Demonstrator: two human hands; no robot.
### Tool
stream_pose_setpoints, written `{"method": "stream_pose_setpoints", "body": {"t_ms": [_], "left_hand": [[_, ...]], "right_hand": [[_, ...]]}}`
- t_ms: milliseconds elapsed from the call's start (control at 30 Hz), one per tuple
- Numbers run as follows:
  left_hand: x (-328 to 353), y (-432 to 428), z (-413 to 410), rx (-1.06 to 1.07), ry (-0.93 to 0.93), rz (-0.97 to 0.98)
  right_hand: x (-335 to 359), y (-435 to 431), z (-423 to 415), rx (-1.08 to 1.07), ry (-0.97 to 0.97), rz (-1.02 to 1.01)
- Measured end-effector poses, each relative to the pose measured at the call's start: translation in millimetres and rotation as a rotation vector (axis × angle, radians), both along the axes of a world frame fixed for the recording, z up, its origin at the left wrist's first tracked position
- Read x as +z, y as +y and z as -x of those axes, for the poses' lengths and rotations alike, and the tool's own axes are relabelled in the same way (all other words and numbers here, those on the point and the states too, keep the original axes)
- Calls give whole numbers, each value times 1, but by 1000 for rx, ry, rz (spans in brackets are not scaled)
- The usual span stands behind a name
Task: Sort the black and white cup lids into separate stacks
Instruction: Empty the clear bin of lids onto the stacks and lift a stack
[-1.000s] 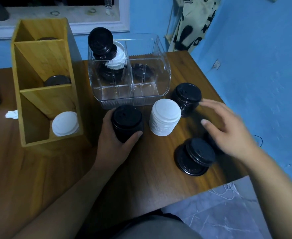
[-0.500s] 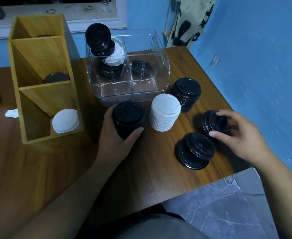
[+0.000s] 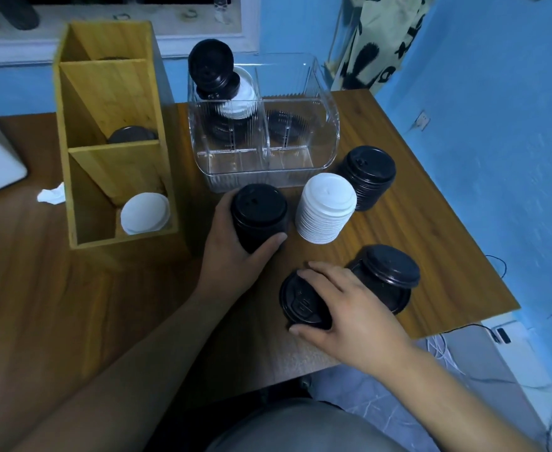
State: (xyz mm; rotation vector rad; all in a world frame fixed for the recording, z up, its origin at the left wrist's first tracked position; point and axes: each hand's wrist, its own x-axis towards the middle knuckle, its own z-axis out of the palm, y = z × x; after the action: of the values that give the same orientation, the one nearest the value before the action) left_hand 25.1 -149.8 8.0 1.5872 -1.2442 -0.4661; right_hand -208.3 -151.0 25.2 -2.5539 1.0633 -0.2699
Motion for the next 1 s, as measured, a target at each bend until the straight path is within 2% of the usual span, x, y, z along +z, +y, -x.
{"method": "stream_pose_setpoints", "body": {"t_ms": [267,433,600,767,933,1000], "left_hand": [[-2,0,-1,-6,-5,1],[0,1,-1,-20,8,14],[-1,0,-1,-31,18,-3],[-2,-1,0,-17,28,-35],[-2,-1,-1,-13,28,-43],[-2,-1,-1,-9,25,-46]], "right_hand": [[4,0,1,51,-61,45],[34,-4,2,-24,-358,-66],[67,-68,17,-235,-581,89],[60,-152,19,-450,-424,160],[49,-189,15,-390,-196,97],[47,-191,14,-363,-159,84]]}}
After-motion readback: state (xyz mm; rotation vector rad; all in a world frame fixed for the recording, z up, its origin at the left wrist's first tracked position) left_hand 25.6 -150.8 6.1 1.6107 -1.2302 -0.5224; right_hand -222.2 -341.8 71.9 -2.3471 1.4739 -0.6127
